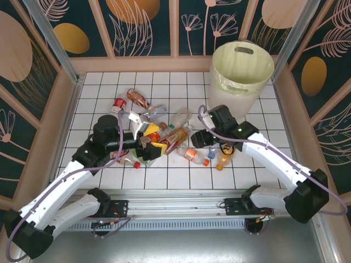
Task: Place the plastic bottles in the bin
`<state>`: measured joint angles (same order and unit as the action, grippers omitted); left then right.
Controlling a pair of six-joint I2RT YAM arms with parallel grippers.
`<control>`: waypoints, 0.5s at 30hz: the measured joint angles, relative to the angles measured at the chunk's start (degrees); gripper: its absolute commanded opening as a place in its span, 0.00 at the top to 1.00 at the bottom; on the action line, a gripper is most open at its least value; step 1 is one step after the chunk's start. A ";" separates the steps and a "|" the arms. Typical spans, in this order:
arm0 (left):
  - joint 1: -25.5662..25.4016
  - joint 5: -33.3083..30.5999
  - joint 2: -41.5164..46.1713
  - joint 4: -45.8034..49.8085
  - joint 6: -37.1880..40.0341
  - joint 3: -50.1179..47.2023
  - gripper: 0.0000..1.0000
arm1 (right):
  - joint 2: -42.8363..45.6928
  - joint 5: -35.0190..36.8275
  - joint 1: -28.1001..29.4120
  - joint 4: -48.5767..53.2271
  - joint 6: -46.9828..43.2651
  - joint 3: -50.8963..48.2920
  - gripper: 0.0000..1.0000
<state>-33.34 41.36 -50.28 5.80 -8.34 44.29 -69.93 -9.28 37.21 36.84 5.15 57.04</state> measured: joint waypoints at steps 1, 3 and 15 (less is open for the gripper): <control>0.00 0.24 -0.02 -0.90 -0.37 -0.61 0.01 | -0.85 -0.28 0.57 -0.20 -0.26 -0.07 0.24; 0.00 0.61 -0.37 -1.77 -0.76 -0.87 0.01 | -2.58 -0.98 1.84 -0.61 -0.68 -0.17 0.22; 0.00 -2.80 2.19 -2.86 -0.96 -1.25 0.01 | -16.41 1.31 7.93 -2.45 -3.19 -0.22 0.11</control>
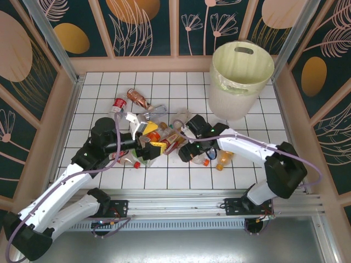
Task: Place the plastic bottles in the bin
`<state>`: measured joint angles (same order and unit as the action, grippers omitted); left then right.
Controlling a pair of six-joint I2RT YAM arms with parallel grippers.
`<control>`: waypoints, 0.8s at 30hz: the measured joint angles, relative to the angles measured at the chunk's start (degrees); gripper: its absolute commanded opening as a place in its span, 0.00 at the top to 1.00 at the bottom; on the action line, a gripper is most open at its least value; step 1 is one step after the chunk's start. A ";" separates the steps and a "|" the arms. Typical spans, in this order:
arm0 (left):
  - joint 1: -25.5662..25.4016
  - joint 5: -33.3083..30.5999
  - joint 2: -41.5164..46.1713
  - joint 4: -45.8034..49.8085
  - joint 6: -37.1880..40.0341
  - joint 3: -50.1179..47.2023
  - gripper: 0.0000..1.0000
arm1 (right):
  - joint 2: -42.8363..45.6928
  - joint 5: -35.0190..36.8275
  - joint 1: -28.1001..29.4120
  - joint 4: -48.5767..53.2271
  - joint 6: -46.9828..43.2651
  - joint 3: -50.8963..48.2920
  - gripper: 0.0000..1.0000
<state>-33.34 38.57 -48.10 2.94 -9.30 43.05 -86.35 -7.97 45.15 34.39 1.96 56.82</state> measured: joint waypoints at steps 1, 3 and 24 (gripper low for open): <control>0.00 -0.33 0.28 -0.02 0.02 0.00 0.02 | -0.94 0.55 0.22 -0.13 -0.07 0.00 0.10; 0.00 -0.83 0.76 -0.09 0.02 -0.07 0.01 | -2.36 1.53 0.61 -0.55 -0.17 0.00 0.10; 0.00 -1.66 1.25 -0.22 0.00 -0.81 0.01 | -14.62 8.07 5.05 -3.02 -1.03 2.69 0.20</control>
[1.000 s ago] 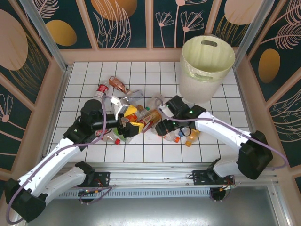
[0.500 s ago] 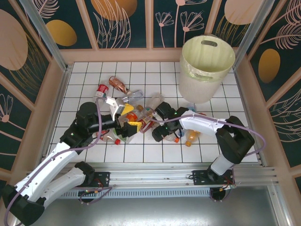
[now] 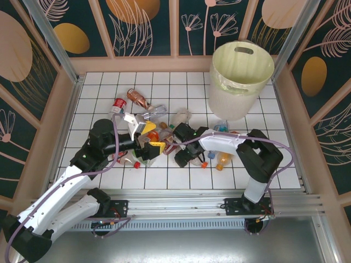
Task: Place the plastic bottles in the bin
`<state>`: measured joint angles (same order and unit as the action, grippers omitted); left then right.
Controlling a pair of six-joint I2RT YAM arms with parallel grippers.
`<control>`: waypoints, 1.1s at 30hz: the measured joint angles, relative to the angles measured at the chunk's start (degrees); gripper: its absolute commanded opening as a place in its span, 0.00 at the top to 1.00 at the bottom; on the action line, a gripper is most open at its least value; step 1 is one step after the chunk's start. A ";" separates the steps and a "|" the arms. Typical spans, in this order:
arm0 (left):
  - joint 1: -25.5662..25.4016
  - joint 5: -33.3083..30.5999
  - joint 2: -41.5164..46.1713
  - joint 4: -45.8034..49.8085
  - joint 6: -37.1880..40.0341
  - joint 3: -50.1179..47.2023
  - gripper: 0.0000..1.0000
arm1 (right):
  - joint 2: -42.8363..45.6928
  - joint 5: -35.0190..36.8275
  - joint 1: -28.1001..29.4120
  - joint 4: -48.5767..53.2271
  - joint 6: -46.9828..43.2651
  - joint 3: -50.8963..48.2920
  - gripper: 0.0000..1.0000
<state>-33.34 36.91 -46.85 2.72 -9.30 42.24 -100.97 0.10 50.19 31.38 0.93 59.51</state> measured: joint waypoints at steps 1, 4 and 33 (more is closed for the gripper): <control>0.00 0.00 0.00 0.00 0.00 0.00 0.01 | -0.24 0.31 0.20 0.07 0.02 0.24 0.22; 0.00 0.00 0.00 0.00 0.00 -0.02 0.01 | -0.46 0.63 0.44 -0.15 0.02 0.52 0.26; 0.00 3.82 -14.97 -16.37 -7.56 10.78 0.01 | 30.32 -15.02 -12.61 -10.08 7.13 -7.50 0.42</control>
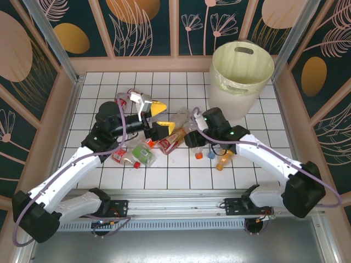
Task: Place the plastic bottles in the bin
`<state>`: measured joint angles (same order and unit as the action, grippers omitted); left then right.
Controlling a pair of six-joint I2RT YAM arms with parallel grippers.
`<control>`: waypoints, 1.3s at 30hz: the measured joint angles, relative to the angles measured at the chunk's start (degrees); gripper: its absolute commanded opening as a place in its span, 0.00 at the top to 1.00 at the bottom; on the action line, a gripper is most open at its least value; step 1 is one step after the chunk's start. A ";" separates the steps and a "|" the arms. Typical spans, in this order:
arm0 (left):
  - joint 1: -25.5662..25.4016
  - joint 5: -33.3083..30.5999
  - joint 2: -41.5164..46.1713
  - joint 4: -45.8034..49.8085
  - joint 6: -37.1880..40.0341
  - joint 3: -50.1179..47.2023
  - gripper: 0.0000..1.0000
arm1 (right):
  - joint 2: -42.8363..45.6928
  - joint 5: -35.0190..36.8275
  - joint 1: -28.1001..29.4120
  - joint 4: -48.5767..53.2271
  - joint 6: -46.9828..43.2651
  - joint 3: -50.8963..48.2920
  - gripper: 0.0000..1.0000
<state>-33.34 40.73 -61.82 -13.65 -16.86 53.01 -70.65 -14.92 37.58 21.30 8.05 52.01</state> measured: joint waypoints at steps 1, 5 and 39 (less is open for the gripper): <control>0.00 0.44 -0.79 -1.09 -0.28 0.50 0.01 | 1.11 -0.96 -0.85 -0.66 0.22 0.02 0.42; 0.00 2.67 -4.55 -6.05 -2.58 1.22 0.01 | 3.82 -4.74 -3.76 -2.82 0.90 1.25 0.43; 0.00 3.61 -6.84 -8.02 -2.64 -1.70 0.01 | -14.80 -3.69 -33.33 -12.44 5.27 36.81 0.48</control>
<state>-33.34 44.34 -68.66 -21.67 -19.51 51.31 -85.45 -18.61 4.25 8.86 13.32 88.82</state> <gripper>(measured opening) 0.986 0.520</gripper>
